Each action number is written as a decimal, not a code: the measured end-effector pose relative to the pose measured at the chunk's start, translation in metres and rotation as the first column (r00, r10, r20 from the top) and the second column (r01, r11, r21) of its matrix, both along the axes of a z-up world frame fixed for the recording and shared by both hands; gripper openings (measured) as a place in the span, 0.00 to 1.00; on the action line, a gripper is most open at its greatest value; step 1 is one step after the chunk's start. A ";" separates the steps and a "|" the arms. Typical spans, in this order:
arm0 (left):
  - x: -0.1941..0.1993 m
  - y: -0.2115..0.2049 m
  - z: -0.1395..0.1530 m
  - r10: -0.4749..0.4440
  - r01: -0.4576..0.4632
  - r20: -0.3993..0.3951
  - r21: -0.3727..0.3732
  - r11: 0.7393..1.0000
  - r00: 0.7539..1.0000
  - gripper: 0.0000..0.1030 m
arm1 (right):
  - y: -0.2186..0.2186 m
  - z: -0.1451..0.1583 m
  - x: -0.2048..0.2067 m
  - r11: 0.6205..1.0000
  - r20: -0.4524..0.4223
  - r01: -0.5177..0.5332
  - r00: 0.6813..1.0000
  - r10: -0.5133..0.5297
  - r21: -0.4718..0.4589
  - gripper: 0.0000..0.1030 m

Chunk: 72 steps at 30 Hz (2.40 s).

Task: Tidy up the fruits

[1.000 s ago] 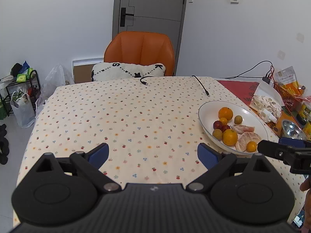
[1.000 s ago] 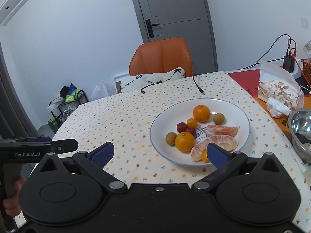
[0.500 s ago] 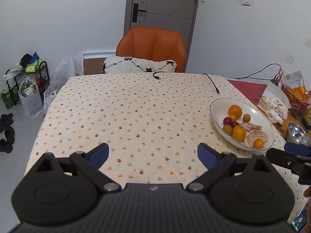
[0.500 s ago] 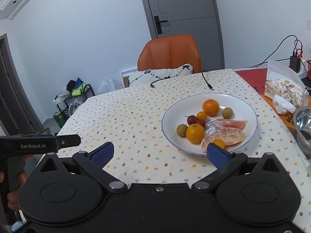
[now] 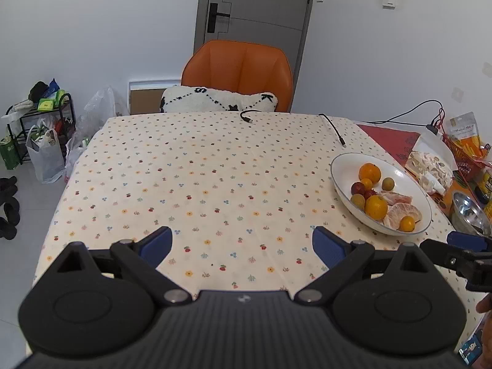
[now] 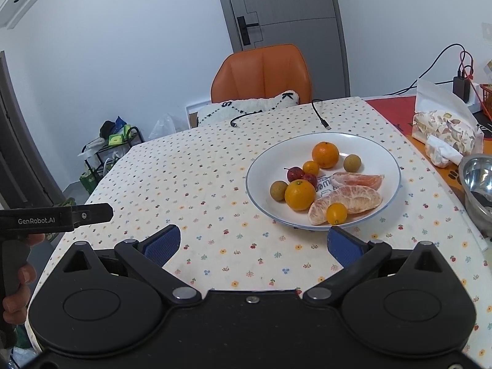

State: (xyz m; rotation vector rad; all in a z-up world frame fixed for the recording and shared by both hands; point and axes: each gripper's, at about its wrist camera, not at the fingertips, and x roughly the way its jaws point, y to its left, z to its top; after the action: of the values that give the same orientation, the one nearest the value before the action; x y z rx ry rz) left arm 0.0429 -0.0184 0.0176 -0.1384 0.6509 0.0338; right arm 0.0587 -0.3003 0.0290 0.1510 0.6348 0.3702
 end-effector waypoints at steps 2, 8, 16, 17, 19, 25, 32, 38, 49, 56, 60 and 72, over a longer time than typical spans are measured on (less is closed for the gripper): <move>0.001 0.000 -0.001 0.002 -0.002 -0.003 -0.003 1.000 1.000 0.94 | 0.000 0.000 0.000 1.000 0.001 -0.002 1.000 0.002 0.002 1.00; 0.002 -0.001 -0.001 0.005 -0.005 -0.002 0.001 1.000 1.000 0.94 | 0.000 0.000 0.001 1.000 -0.001 -0.011 1.000 0.011 0.004 1.00; 0.001 0.000 -0.001 0.010 -0.010 0.004 0.001 1.000 1.000 0.94 | 0.003 0.002 0.001 1.000 0.004 -0.018 1.000 0.018 0.001 1.00; 0.001 0.000 -0.001 0.010 -0.010 0.003 0.001 1.000 1.000 0.94 | 0.003 0.002 0.001 1.000 0.003 -0.018 1.000 0.018 0.001 1.00; 0.001 0.000 -0.001 0.008 -0.008 0.001 0.000 1.000 1.000 0.94 | 0.002 0.002 0.001 1.000 0.004 -0.019 1.000 0.019 0.001 1.00; 0.002 -0.001 -0.003 0.002 -0.002 -0.005 0.002 1.000 1.000 0.94 | 0.004 0.001 0.002 1.000 0.001 -0.020 1.000 0.020 0.001 1.00; 0.002 -0.002 -0.004 0.000 0.000 -0.004 0.000 1.000 1.000 0.94 | 0.004 0.000 0.003 1.000 0.003 -0.020 1.000 0.020 0.000 1.00; 0.004 -0.003 -0.005 -0.002 0.002 -0.009 0.003 1.000 1.000 0.94 | 0.004 -0.001 0.003 1.000 0.000 -0.020 1.000 0.020 -0.002 1.00; 0.004 -0.003 -0.006 -0.003 0.003 -0.008 0.002 1.000 1.000 0.94 | 0.004 -0.002 0.004 1.000 -0.003 -0.019 1.000 0.019 -0.002 1.00; 0.005 -0.002 -0.006 -0.003 0.003 -0.009 0.001 1.000 1.000 0.94 | 0.004 -0.002 0.005 1.000 -0.004 -0.019 1.000 0.019 -0.001 1.00; 0.005 -0.002 -0.006 -0.003 0.003 -0.010 0.001 1.000 1.000 0.94 | 0.005 -0.002 0.005 1.000 -0.005 -0.018 1.000 0.018 -0.001 1.00; 0.003 0.000 -0.008 0.000 0.000 -0.004 -0.003 1.000 1.000 0.94 | 0.007 -0.001 0.005 1.000 0.001 -0.021 1.000 0.021 0.000 1.00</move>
State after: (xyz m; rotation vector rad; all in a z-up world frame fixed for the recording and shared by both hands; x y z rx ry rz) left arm 0.0457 -0.0182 0.0096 -0.1413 0.6552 0.0328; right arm 0.0639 -0.2932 0.0276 0.1440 0.6363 0.3899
